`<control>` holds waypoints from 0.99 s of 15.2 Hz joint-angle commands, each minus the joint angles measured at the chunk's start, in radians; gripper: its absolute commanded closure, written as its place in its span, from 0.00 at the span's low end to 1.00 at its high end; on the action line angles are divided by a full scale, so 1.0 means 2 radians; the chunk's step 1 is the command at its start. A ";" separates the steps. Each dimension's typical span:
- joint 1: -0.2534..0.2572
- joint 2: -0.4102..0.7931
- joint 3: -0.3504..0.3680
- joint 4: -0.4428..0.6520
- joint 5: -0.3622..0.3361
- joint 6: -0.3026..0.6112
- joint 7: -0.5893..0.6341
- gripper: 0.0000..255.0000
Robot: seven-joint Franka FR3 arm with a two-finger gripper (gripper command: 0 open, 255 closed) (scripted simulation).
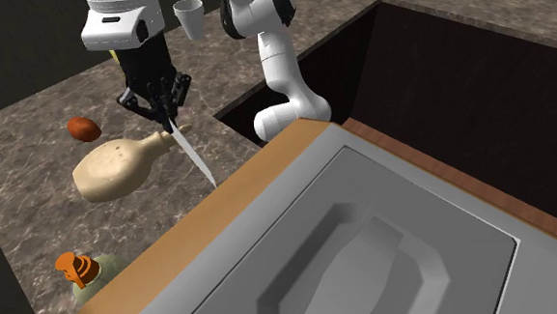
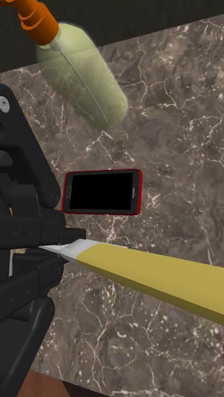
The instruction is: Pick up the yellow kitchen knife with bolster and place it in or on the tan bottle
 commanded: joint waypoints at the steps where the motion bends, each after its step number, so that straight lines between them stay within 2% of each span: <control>1: 0.004 0.006 -0.026 0.016 -0.011 -0.001 -0.027 1.00; 5: 0.016 0.022 -0.079 0.060 -0.028 -0.007 -0.079 1.00; 9: 0.041 0.044 -0.142 0.114 -0.040 -0.013 -0.133 1.00; 12: 0.071 0.064 -0.199 0.164 -0.046 -0.019 -0.175 1.00; 15: 0.113 0.081 -0.263 0.218 -0.050 -0.026 -0.213 1.00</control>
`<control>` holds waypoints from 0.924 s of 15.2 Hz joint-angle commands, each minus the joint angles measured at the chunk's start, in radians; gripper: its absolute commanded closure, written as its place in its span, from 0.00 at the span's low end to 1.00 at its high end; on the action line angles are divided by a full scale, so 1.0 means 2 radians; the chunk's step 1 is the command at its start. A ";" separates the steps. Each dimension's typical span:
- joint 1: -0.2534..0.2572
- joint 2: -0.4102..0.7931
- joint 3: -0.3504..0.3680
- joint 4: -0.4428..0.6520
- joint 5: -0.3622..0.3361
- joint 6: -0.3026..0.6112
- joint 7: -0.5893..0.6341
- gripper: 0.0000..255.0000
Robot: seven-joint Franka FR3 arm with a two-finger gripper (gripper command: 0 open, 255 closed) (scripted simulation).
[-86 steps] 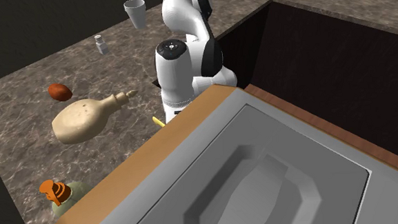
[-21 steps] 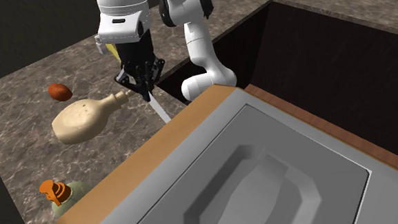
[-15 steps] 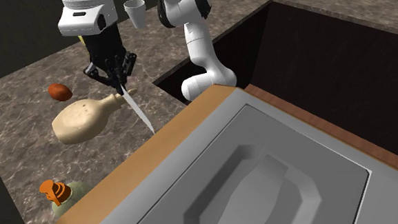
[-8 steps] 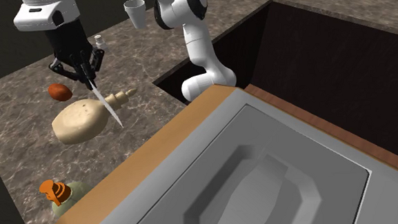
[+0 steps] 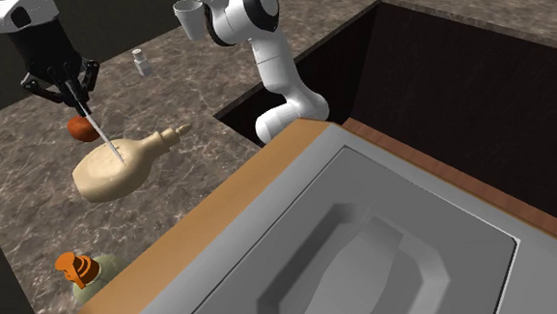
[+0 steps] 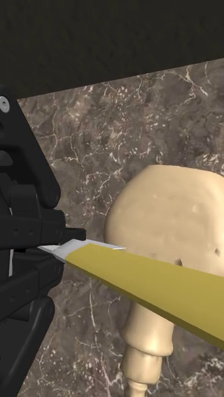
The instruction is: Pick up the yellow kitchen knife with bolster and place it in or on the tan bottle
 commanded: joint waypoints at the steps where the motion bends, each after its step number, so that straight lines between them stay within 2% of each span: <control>1: 0.009 0.001 -0.016 0.005 -0.003 0.005 -0.008 1.00; 14: -0.048 -0.056 0.012 -0.134 -0.030 0.083 0.016 1.00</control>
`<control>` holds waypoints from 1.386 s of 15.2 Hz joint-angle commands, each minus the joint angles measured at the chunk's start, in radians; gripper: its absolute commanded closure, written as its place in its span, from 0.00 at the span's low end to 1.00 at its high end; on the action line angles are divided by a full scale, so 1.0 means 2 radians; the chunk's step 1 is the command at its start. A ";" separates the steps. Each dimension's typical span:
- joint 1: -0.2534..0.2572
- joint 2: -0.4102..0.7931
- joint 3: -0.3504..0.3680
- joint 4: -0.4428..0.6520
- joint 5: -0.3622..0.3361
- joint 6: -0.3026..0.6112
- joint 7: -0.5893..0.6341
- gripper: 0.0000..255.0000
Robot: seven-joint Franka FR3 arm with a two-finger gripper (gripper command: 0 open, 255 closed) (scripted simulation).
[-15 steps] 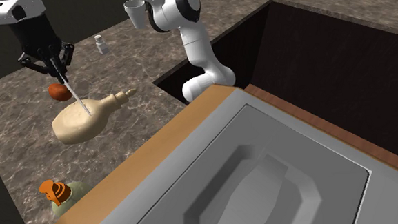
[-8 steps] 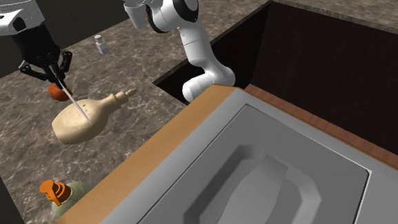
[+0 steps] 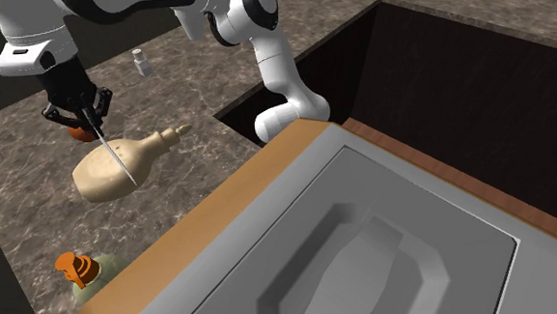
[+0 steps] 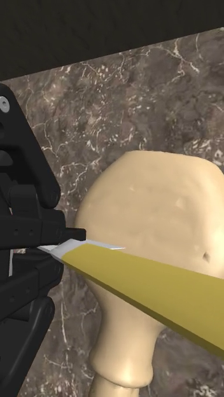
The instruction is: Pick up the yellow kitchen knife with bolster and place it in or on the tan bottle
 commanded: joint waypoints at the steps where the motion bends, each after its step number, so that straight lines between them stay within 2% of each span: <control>1: -0.003 -0.004 0.000 -0.010 -0.002 0.006 0.001 1.00; 7: -0.003 -0.004 0.000 -0.010 -0.002 0.006 0.001 1.00; 8: -0.003 -0.004 0.000 -0.010 -0.002 0.006 0.001 0.00; 13: -0.003 -0.004 0.000 -0.010 -0.002 0.006 0.001 0.00; 17: 0.023 0.029 -0.008 0.081 0.014 -0.052 -0.018 0.00; 21: 0.023 0.029 -0.008 0.081 0.014 -0.052 -0.018 0.00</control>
